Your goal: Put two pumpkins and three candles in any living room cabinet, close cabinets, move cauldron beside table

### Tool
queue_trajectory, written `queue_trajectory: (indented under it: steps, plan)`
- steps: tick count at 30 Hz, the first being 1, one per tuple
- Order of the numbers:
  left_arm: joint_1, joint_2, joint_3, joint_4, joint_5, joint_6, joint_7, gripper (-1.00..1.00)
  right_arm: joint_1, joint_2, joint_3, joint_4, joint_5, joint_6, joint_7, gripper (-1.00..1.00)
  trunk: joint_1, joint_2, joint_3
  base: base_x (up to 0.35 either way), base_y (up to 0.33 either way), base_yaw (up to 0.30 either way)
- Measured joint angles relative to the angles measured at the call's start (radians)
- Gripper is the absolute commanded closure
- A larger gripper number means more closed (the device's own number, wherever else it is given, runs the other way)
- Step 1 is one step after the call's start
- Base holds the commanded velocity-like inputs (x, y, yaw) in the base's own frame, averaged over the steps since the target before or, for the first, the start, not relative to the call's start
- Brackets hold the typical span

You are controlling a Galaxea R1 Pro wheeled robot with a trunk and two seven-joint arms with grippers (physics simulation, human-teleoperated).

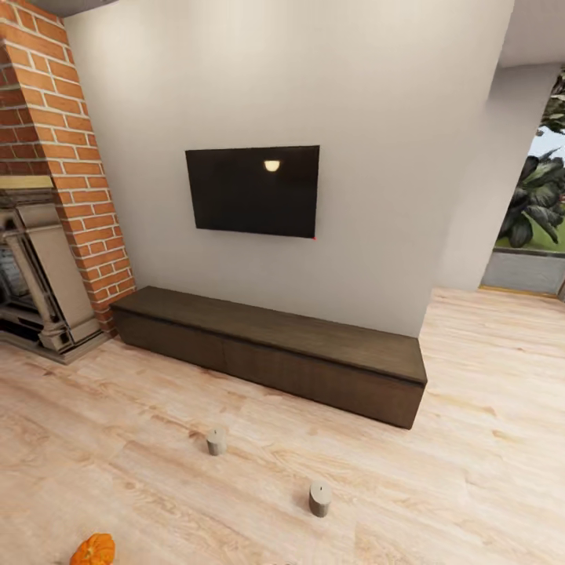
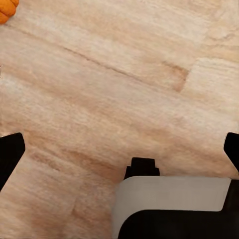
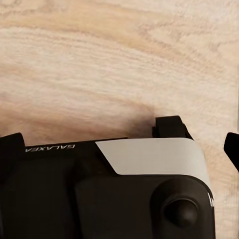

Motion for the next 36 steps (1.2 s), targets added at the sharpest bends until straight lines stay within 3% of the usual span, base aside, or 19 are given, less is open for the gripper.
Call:
queue_trajectory:
  steps: [16,23,25,30,36]
  plan:
    - [0.0,0.001,0.01,0.001,0.003,-0.001,0.0,-1.0,0.0,0.004,0.001,0.0,0.0,-0.028,-0.001,-1.0,0.0,0.0,-0.012,-0.018,-0.011,0.281]
    - [0.0,0.004,0.01,0.001,0.006,-0.001,0.0,-1.0,0.0,0.035,0.003,0.002,0.002,-0.079,-0.012,-1.0,0.0,0.0,-0.017,0.0,0.0,0.281]
    - [0.0,0.005,0.011,0.001,0.006,-0.001,0.0,-1.0,0.001,0.049,0.003,0.006,0.001,-0.115,-0.025,-1.0,0.0,0.0,-0.018,0.0,0.0,0.281]
    - [0.0,0.006,0.011,0.0,0.006,-0.001,0.0,-1.0,0.002,0.066,0.001,0.074,-0.015,-0.287,-0.087,-1.0,0.0,0.0,-0.022,0.0,0.0,0.281]
    - [0.0,0.008,0.012,-0.003,0.007,-0.001,0.001,-1.0,0.003,0.08,-0.001,0.093,-0.017,-0.381,-0.135,-1.0,0.0,0.0,-0.026,0.0,0.0,0.281]
